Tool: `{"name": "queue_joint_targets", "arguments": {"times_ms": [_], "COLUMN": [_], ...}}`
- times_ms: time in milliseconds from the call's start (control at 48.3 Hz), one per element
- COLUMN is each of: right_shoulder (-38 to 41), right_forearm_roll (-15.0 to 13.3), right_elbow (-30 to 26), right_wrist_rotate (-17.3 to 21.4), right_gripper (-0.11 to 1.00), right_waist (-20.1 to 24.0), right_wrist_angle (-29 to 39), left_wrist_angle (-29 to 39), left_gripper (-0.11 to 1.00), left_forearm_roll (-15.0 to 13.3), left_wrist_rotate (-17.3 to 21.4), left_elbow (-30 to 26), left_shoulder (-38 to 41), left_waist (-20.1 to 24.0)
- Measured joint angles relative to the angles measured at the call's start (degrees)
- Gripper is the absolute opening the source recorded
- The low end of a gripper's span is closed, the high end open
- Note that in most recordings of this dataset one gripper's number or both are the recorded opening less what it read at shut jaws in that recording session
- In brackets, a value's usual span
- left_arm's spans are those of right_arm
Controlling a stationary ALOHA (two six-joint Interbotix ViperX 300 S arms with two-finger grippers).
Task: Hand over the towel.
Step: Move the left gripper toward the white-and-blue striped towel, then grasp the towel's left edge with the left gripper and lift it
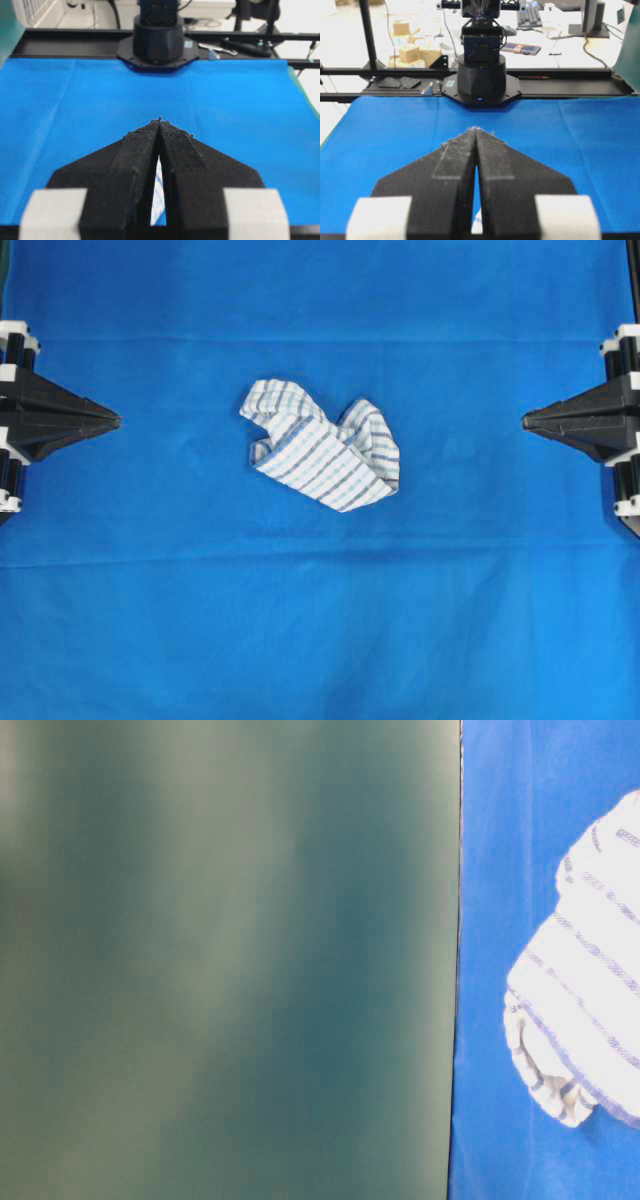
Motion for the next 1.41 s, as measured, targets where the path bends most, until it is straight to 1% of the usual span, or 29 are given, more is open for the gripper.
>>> {"name": "queue_joint_targets", "arguments": {"times_ms": [62,124,290,455,497,538,600,662,683,766,828,869,1035,1325,1408], "right_shoulder": [0.09,0.09,0.09,0.18,0.18,0.18,0.26,0.35,0.35,0.44,0.53,0.62,0.79,2.37,2.81], "right_forearm_roll": [0.0,0.0,0.0,0.0,0.0,0.0,0.0,0.0,0.0,0.0,0.0,0.0,0.0,0.0,0.0], "right_elbow": [-0.26,-0.79,-1.85,-1.93,-1.93,-2.02,-1.93,-1.93,-1.93,-1.93,-1.93,-2.02,-1.93,-1.93,-1.93], "right_wrist_rotate": [0.0,0.0,0.09,0.44,0.44,0.44,0.44,0.53,0.53,0.53,0.44,0.44,0.62,0.7,0.7], "right_gripper": [0.0,0.0,0.0,0.0,0.0,0.0,0.0,0.0,0.0,0.0,0.0,0.0,0.0,0.0,0.0], "right_waist": [-0.09,0.0,-0.09,-0.18,-0.09,-0.09,-0.09,-0.18,-0.18,-0.09,-0.09,-0.18,-0.09,-0.18,-0.18], "right_wrist_angle": [0.0,0.35,2.64,3.25,3.25,3.25,3.25,3.34,3.34,3.6,3.87,4.04,4.66,4.83,4.83], "left_wrist_angle": [-0.35,-1.23,-2.29,-2.29,-2.37,-2.37,-2.37,-2.29,-2.11,-0.97,0.7,1.93,5.27,5.1,4.66], "left_gripper": [0.0,0.0,0.0,0.0,0.03,0.1,0.26,0.45,0.53,0.77,0.89,0.93,0.94,0.94,0.94], "left_forearm_roll": [-0.35,-0.88,-0.97,-1.05,-0.97,-1.05,-1.05,-1.05,-1.05,-1.14,-1.14,-1.05,-1.14,-1.14,-1.14], "left_wrist_rotate": [0.53,0.09,0.18,0.26,0.26,0.09,-0.44,-0.53,-0.62,-0.18,0.26,0.44,-0.35,-0.26,-0.26], "left_elbow": [-0.44,-1.14,-3.08,-5.89,-6.77,-7.65,-9.05,-10.81,-11.6,-14.15,-15.91,-16.96,-21.53,-26.81,-27.51], "left_shoulder": [0.79,2.2,6.42,14.06,16.17,18.46,21.88,25.49,27.07,32.17,35.68,38.06,48.78,63.81,66.53], "left_waist": [0.53,1.67,3.52,5.1,5.54,5.98,6.68,7.12,7.12,7.21,7.38,7.38,7.56,7.73,7.73]}}
